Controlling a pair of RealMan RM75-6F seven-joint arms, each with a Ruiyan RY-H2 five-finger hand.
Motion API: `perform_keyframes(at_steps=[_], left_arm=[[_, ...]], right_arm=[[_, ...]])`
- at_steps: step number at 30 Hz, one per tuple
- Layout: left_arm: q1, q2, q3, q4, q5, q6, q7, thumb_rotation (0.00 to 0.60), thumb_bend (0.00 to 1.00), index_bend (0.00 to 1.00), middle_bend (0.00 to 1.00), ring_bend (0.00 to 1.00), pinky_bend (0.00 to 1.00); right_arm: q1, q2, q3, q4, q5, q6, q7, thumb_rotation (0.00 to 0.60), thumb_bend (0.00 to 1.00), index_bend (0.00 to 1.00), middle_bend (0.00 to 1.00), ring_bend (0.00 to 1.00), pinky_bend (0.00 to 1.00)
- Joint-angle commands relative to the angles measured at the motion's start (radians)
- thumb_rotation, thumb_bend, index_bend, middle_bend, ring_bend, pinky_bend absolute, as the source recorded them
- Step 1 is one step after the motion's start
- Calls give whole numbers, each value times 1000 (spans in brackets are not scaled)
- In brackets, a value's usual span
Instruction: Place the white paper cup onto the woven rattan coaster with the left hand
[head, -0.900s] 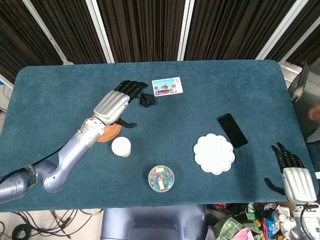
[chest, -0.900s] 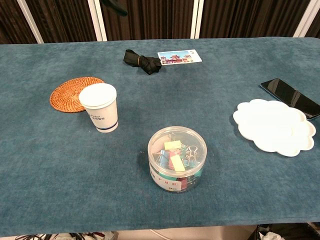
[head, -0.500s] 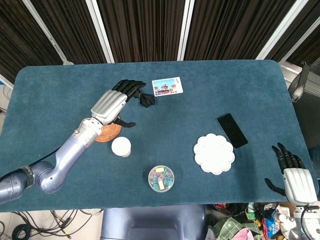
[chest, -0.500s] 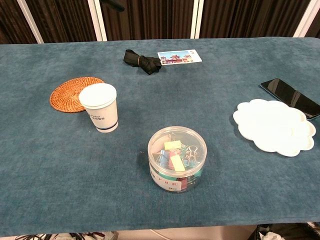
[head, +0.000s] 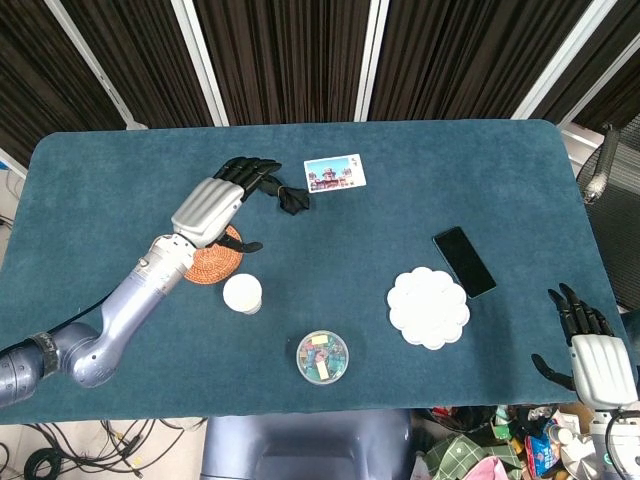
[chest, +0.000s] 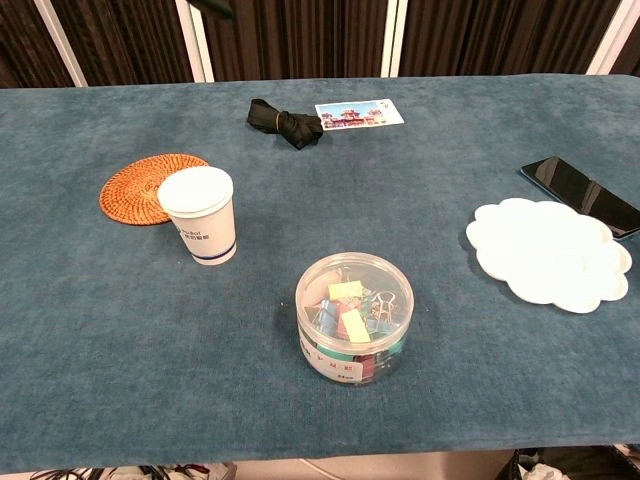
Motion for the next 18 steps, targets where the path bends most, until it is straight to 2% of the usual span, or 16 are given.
perform_keyframes(at_steps=[1,9,13,18], left_arm=[[1,-4,1,7,-1,1,-5,600,121,0,53,0,0],[19,-8,13,28,35,27,-10,600,121,0,53,0,0],[52,20,10,14,41,26,-83,600,121,0,53,0,0],[127,101,13,-15,73,18,-232,600,121,0,53,0,0]], right_arm=[[0,3,0,2,1,-2,6,600,123,5,17,122,162],[-3,18,-5,0,2,-6,32,600,122,5,17,122,162],[-4,19,-5,-1,5,-9,32,600,122,4,17,122,162],[-2,21,-7,-2,7,-16,34,600,122,4,17,122,162]])
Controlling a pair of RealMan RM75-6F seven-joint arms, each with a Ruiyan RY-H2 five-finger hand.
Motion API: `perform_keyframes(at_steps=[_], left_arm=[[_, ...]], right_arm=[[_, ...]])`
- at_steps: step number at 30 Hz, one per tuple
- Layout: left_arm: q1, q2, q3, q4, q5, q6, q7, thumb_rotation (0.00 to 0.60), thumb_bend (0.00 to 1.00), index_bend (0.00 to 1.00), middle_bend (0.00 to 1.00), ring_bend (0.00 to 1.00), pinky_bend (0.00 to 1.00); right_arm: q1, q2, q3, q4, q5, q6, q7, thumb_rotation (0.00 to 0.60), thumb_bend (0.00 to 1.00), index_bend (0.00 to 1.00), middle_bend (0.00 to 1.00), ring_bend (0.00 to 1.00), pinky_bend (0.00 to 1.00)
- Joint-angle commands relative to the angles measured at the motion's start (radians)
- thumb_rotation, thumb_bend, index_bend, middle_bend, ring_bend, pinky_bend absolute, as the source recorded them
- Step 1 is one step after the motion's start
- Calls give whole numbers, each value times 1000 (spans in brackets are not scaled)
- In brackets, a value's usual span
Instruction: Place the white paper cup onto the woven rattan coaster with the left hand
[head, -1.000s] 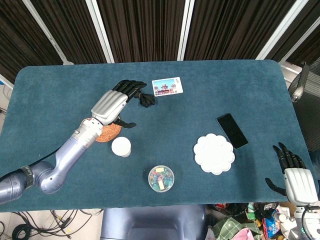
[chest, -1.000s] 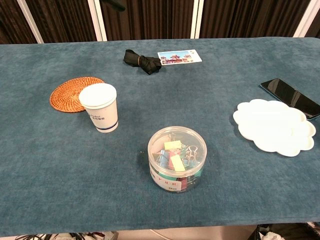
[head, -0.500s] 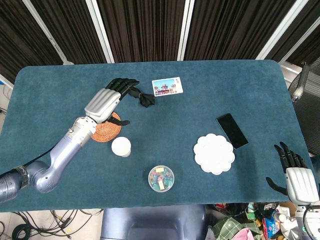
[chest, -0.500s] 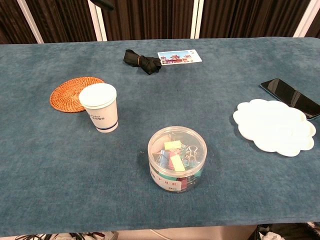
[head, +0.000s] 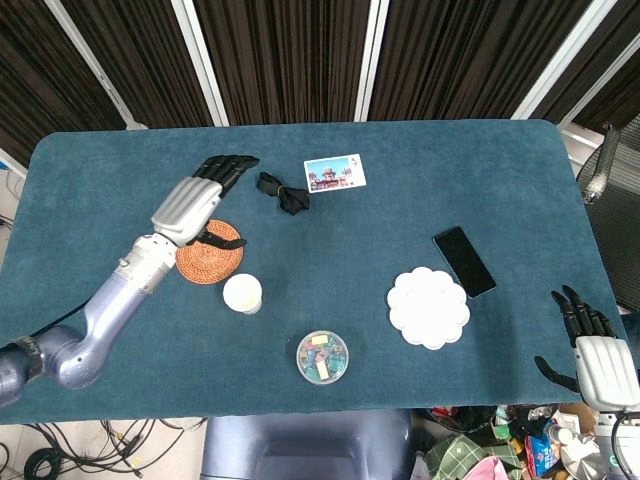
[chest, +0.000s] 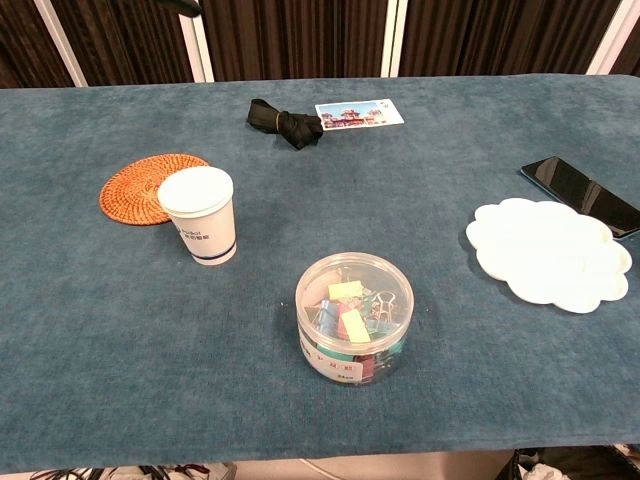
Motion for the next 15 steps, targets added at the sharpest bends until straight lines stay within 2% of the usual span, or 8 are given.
perform_keyframes(at_steps=[1,4,9,15], left_arm=[[78,74,4,-26,36,-4,-143,600,121,0,54,0,0],[140,123,16,-45,85,-12,-287,600,121,0,56,0,0],[233,186,85,-22,222,-42,-506,600,121,0,55,0,0],[316,125,205,116,457,22,-795,600,118,0,54,0,0]], right_arm=[[1,1,-1,1,2,-3,-1,600,123,4,17,122,162],[0,1,0,0,6,-5,-3,600,122,4,13,123,162],[0,-2,2,-3,11,-5,-10,600,122,4,6,122,162],[0,-8,3,-5,9,0,-27,600,122,4,0,122,162]])
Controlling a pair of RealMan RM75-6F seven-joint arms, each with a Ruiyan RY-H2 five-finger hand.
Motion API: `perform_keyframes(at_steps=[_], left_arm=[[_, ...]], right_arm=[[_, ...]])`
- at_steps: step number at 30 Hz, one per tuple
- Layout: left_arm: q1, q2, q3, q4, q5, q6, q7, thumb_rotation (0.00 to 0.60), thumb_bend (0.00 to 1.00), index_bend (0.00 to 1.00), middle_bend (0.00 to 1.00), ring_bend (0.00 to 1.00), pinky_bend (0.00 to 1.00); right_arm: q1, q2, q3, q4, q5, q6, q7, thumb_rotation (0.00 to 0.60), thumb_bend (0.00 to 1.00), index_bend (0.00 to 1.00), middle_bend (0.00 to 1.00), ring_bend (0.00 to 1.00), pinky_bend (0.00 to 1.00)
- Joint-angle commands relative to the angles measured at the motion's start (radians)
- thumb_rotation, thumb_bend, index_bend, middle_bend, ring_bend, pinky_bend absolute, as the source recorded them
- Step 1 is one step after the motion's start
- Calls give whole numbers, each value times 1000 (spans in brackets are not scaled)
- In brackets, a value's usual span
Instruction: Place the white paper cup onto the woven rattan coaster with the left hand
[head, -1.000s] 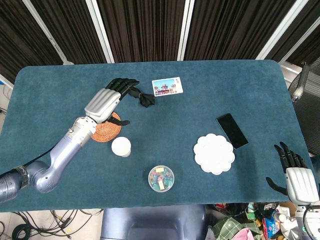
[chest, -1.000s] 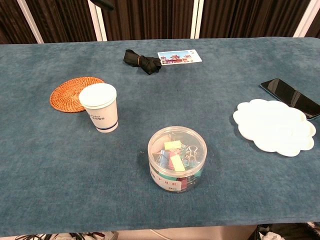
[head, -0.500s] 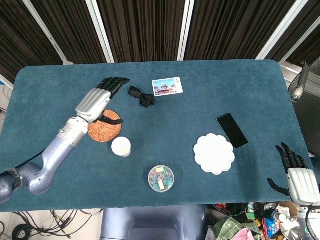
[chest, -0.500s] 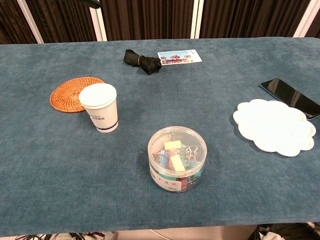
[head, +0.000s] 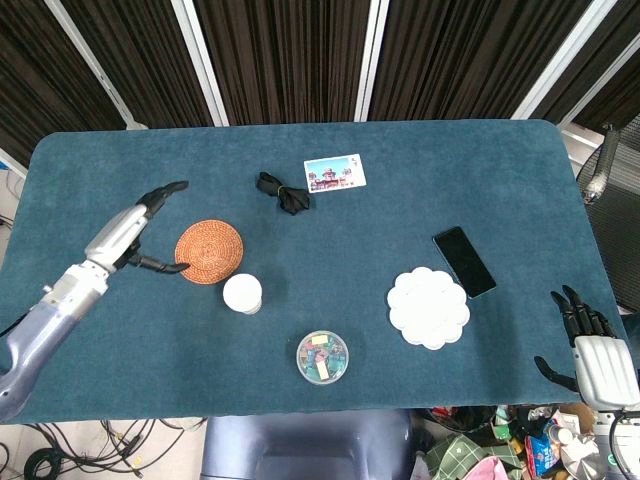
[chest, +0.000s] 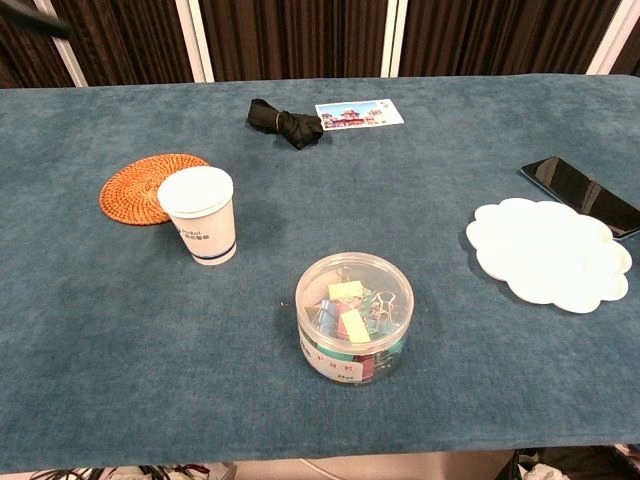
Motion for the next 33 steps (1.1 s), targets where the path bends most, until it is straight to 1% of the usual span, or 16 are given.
perform_keyframes(at_steps=[1,4,6,9,12,17,23,25,29,33], left_arm=[[88,-47,113,133,201,61,-227,600,118,0,55,0,0],[113,-127,152,232,261,124,-302,600,117,0,56,0,0],[120,-198,184,331,309,167,-360,600,115,0,55,0,0],[106,-262,223,432,355,169,-402,600,113,0,55,0,0],[91,-314,252,502,374,164,-443,600,111,0,55,0,0],[65,-362,284,555,390,156,-501,600,110,0,66,0,0],[34,-399,306,574,400,146,-508,600,110,0,68,0,0],[25,-416,304,581,389,139,-508,600,110,4,70,0,0],[17,-454,280,597,354,156,-509,600,110,22,84,0,0],[-1,-481,270,611,338,148,-507,600,110,28,98,0,0]], right_arm=[[-1,-2,0,-1,0,1,-4,600,122,4,0,122,162],[-1,-2,1,0,0,4,-10,600,123,4,0,122,162],[-1,-5,1,5,-6,10,-20,600,122,4,0,122,162],[-2,-6,0,5,-6,10,-19,600,122,4,0,122,162],[-5,-4,1,6,-3,13,-15,600,122,4,0,122,162],[-7,-1,2,9,-1,15,-8,600,122,4,0,122,162],[-8,1,2,8,-1,15,2,600,122,4,0,122,162],[-8,3,3,5,2,13,5,600,122,4,0,122,162],[-9,5,3,-1,8,10,8,600,122,4,0,123,162],[-9,8,4,-3,12,6,10,600,122,4,0,123,162]])
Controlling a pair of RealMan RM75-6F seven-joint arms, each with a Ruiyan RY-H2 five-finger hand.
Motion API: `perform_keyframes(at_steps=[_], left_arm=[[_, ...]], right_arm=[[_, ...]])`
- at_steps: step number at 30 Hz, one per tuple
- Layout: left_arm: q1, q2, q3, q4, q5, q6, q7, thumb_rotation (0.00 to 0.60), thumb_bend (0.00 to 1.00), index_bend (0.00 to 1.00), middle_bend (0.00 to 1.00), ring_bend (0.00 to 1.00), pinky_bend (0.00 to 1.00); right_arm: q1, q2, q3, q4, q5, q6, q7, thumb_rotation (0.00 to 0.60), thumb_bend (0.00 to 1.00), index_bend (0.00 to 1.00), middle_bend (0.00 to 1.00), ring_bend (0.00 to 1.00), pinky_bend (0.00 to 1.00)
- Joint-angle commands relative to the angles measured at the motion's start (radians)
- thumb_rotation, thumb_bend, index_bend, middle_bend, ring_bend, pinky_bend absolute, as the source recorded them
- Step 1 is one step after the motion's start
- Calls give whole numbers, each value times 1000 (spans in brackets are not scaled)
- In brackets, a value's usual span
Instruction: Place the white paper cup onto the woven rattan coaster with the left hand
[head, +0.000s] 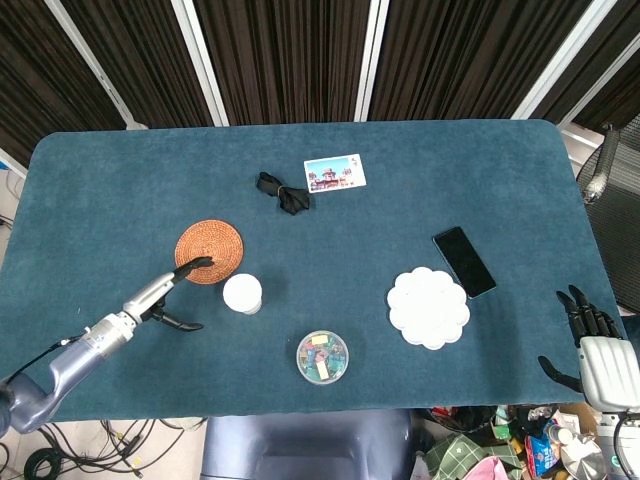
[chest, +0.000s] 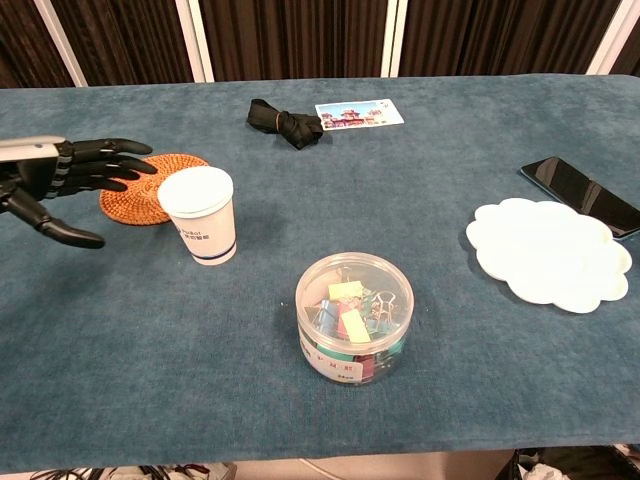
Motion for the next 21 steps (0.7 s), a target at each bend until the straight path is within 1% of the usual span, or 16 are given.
perform_keyframes(at_steps=[1,7,14,17,21], left_arm=[[-19,-19,-9,12,-14,-12,4,600,110,31,103,0,0],[-48,-52,-12,22,-27,-35,15,600,110,48,118,0,0],[-79,-71,-3,27,-43,-84,41,600,110,54,128,0,0],[-90,-77,-3,24,-50,-93,51,600,110,64,147,0,0],[-98,-85,-9,22,-57,-93,68,600,111,102,182,0,0]], right_arm=[[1,1,1,-2,3,-3,2,600,122,4,0,122,162],[0,5,3,-7,9,-4,2,600,122,4,0,123,162],[-1,10,1,-15,14,-12,4,600,122,4,0,123,162],[0,13,0,-18,17,-16,4,600,122,4,0,123,162],[1,15,0,-19,19,-20,3,600,122,4,0,123,162]])
